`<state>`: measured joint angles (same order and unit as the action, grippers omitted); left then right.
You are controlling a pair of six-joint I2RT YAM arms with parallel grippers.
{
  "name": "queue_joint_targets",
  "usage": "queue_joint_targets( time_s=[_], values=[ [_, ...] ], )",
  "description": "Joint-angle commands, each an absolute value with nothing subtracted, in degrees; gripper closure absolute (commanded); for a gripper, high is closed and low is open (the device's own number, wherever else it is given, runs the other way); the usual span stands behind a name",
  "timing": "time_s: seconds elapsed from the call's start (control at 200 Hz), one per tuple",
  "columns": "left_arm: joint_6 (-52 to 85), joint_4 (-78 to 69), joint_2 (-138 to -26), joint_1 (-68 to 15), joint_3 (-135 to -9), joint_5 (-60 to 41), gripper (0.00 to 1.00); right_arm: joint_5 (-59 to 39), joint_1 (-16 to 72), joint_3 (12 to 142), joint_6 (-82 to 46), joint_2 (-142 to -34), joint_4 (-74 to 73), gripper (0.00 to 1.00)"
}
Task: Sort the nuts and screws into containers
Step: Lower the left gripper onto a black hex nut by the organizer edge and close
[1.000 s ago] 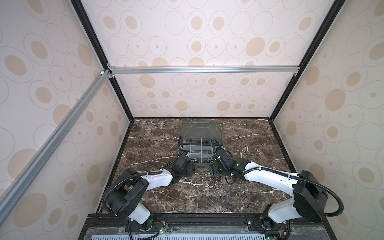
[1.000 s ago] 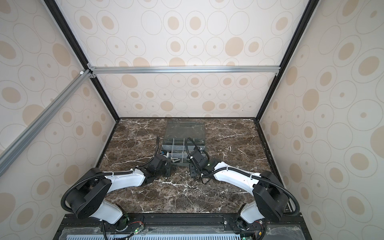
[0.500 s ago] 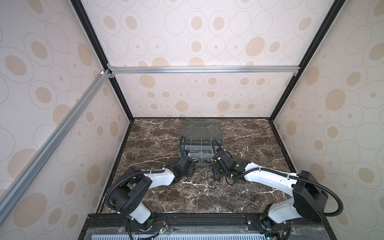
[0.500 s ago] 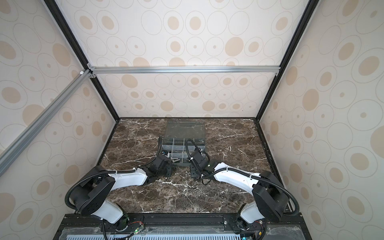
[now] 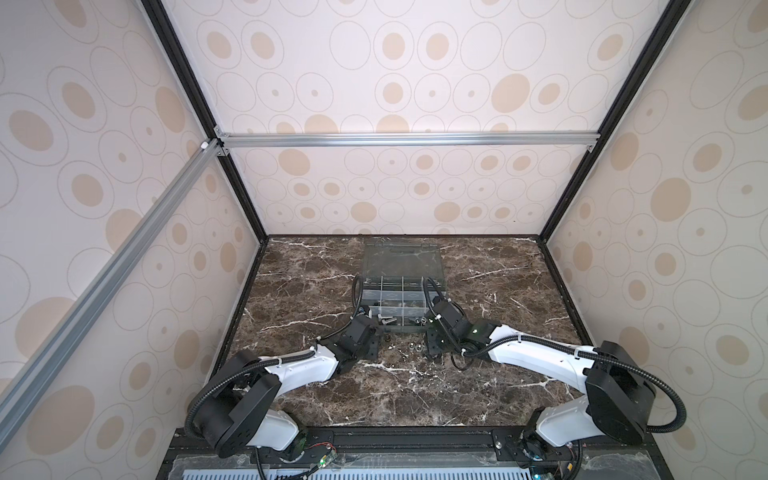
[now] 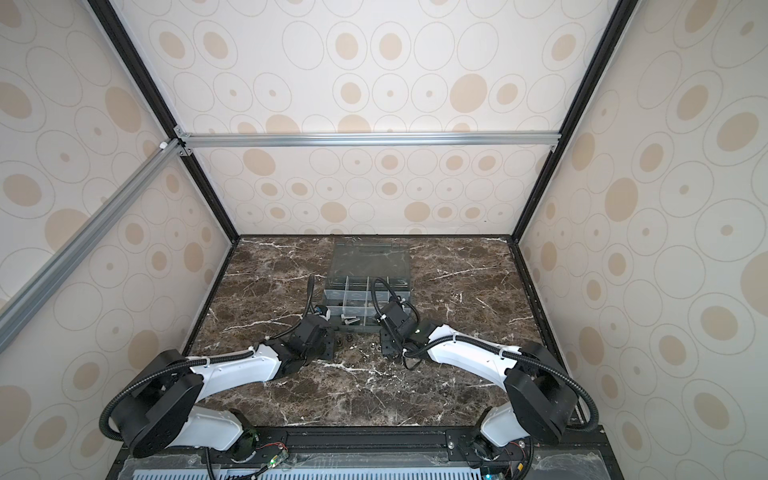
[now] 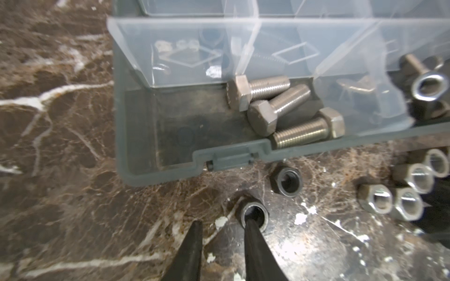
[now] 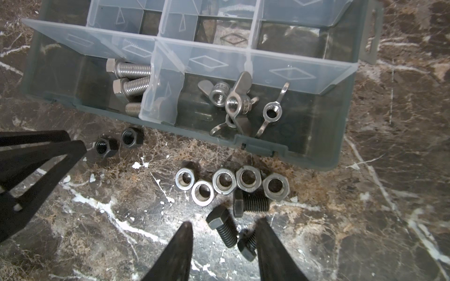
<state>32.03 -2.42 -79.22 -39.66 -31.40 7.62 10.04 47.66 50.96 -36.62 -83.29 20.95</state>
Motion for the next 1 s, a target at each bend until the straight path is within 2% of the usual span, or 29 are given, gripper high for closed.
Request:
queue_joint_targets(
  time_s=[0.0,0.4,0.995],
  values=[
    [30.6,-1.1,-77.7,-40.2,-33.0,7.6,0.68,10.0,48.0,50.6,-36.8,-82.4,20.9,0.54],
    [27.7,-0.5,-83.7,-41.4,-37.5,5.2,0.58,10.5,48.0,49.5,-37.5,-80.8,21.0,0.54],
    [23.9,1.0,-89.5,-41.6,-40.2,5.7,0.58,10.0,48.0,50.4,-37.2,-81.1,21.6,0.54]
  ],
)
